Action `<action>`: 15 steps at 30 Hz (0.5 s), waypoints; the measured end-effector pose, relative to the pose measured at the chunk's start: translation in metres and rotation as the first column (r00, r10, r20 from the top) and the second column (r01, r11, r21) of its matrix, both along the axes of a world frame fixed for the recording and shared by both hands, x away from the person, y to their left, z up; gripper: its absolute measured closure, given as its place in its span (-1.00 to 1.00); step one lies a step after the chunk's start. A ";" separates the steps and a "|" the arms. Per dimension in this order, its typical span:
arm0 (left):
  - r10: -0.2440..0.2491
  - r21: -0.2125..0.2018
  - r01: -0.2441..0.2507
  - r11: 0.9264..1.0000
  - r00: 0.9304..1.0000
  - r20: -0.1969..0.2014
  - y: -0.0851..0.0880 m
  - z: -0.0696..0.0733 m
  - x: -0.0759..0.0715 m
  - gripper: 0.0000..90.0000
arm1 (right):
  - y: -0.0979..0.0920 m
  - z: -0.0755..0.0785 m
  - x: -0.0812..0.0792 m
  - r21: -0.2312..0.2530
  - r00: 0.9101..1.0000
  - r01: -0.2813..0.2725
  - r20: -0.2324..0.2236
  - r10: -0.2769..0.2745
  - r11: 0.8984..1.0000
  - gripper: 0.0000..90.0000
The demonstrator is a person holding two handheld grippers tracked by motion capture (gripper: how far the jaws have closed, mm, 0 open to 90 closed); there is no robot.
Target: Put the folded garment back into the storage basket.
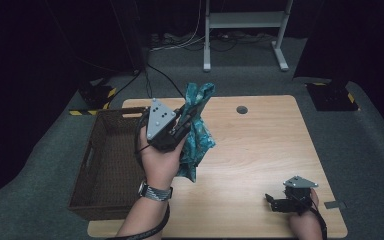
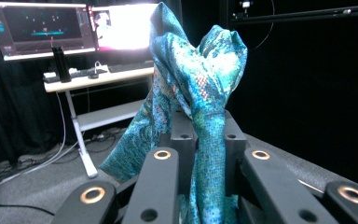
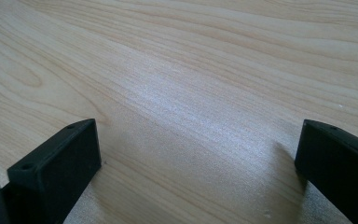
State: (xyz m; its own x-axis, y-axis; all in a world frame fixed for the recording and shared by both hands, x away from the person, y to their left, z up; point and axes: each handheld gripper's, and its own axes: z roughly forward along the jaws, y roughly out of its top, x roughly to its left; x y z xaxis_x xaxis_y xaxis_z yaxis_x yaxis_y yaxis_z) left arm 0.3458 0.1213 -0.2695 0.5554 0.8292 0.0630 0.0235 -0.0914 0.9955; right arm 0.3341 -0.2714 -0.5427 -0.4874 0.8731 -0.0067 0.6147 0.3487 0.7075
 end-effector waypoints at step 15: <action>0.001 -0.056 0.002 0.998 0.998 0.059 0.041 0.020 -0.011 0.80 | 0.000 0.000 0.001 0.000 1.000 -0.001 0.001 0.001 1.000 -1.00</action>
